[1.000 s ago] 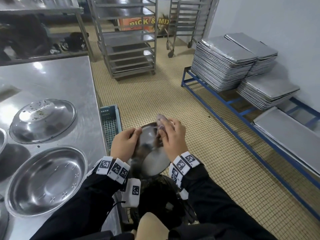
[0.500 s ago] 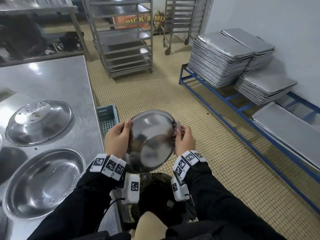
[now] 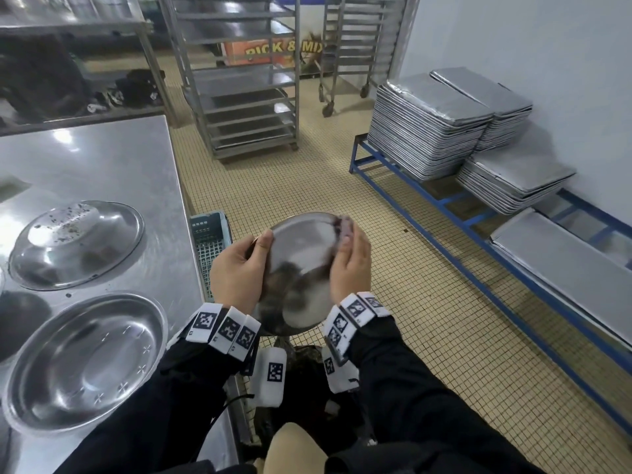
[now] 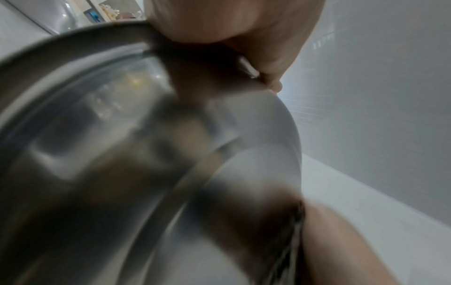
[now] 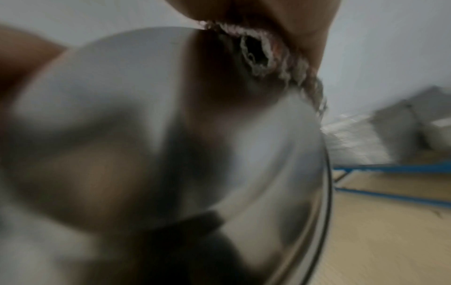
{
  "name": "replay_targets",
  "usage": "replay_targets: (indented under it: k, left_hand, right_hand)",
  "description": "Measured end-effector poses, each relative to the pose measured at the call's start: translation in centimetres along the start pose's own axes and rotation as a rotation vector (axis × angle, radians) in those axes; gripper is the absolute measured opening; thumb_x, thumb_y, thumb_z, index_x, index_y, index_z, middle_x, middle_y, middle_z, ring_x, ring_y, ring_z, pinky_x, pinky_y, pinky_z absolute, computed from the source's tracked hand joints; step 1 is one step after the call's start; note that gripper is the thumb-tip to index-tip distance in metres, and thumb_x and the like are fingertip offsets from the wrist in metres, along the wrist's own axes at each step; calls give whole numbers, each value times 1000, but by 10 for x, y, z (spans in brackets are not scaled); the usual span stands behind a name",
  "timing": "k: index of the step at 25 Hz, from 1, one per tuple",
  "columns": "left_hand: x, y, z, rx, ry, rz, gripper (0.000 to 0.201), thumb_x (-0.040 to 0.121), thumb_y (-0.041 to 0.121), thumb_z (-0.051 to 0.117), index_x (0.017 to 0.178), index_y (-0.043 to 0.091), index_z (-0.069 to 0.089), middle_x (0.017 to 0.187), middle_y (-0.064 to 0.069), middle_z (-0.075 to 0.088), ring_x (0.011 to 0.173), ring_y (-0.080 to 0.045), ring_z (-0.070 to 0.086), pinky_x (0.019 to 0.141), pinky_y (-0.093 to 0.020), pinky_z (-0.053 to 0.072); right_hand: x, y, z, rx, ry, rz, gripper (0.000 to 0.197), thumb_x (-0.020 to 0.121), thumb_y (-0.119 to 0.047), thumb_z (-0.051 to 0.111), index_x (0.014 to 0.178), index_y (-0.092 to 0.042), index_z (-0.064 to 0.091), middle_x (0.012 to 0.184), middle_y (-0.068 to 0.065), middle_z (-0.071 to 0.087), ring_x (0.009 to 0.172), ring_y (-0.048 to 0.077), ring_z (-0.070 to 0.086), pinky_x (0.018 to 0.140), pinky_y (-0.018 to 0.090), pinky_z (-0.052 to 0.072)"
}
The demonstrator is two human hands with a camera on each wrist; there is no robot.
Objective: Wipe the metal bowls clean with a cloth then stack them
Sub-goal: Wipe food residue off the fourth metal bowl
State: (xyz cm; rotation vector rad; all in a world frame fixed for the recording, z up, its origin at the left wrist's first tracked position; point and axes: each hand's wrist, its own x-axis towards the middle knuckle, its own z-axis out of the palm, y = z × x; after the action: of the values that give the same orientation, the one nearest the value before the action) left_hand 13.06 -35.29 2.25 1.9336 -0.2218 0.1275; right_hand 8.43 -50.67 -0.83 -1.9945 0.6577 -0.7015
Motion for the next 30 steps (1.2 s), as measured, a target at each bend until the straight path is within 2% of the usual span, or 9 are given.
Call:
replay_targets:
  k: [3, 5, 10, 12, 15, 18, 22, 25, 30]
  left_hand:
    - [-1, -6, -5, -151, 36, -71, 50, 89, 50, 57, 57, 11, 56, 46, 5, 47, 44, -6, 40, 47, -24, 33]
    - [-2, -17, -7, -222, 55, -143, 44, 89, 48, 59, 65, 12, 65, 59, -11, 59, 55, -15, 51, 57, -31, 43]
    - [-2, -39, -10, -179, -60, -203, 12, 96, 32, 54, 91, 28, 64, 91, 1, 67, 88, -17, 62, 89, -45, 52]
    - [-2, -36, -12, -216, -138, -229, 9, 95, 27, 56, 103, 28, 61, 98, 1, 66, 92, -19, 64, 89, -45, 54]
    - [-4, -29, -12, -186, -238, -126, 19, 92, 31, 60, 111, 29, 61, 96, 1, 67, 88, -16, 67, 77, -28, 57]
    - [-3, -20, -9, -19, -365, -9, 17, 93, 38, 58, 106, 30, 64, 92, 7, 68, 85, -7, 65, 69, -16, 52]
    - [0, -19, -7, 54, -365, -12, 32, 94, 42, 54, 84, 16, 70, 74, -6, 67, 73, -24, 64, 76, -47, 54]
    - [-2, -19, -4, 66, -297, -23, 34, 95, 42, 53, 82, 15, 69, 71, -8, 66, 71, -26, 62, 75, -51, 52]
    - [-2, -9, 6, -4, -196, -72, 44, 93, 51, 50, 80, 13, 68, 71, -11, 67, 67, -29, 63, 70, -53, 53]
  right_hand:
    - [0, 20, -19, 278, -126, 430, 43, 102, -41, 25, 140, -29, 37, 140, 0, 44, 126, 24, 44, 103, 38, 35]
    - [-4, 25, -27, 327, -152, 484, 39, 100, -45, 30, 131, -26, 45, 120, -2, 55, 105, 20, 52, 90, 34, 41]
    - [2, 28, -36, 204, -100, 260, 27, 98, -43, 40, 106, -20, 51, 88, -9, 59, 83, 12, 57, 69, 28, 43]
    - [7, 26, -38, 102, -154, 155, 28, 98, -42, 40, 104, -17, 51, 86, -4, 60, 80, 14, 59, 63, 25, 45]
    - [15, 15, -37, -123, -288, -39, 26, 98, -37, 42, 102, -13, 52, 89, 0, 59, 79, 15, 57, 62, 21, 43]
    - [17, 5, -29, -242, -378, -249, 24, 97, -30, 45, 99, -7, 53, 86, 0, 55, 78, 15, 53, 67, 22, 41]
    - [13, 1, -21, -223, -331, -381, 26, 97, -26, 46, 106, -4, 57, 96, 4, 55, 89, 17, 51, 82, 35, 47]
    - [5, 2, -17, -220, -125, -387, 33, 94, -26, 52, 121, -9, 58, 120, 10, 46, 104, 15, 45, 92, 30, 48]
    - [-24, -12, -5, -294, 45, -473, 39, 93, -38, 44, 127, -23, 54, 118, 5, 53, 106, 17, 51, 91, 34, 46]
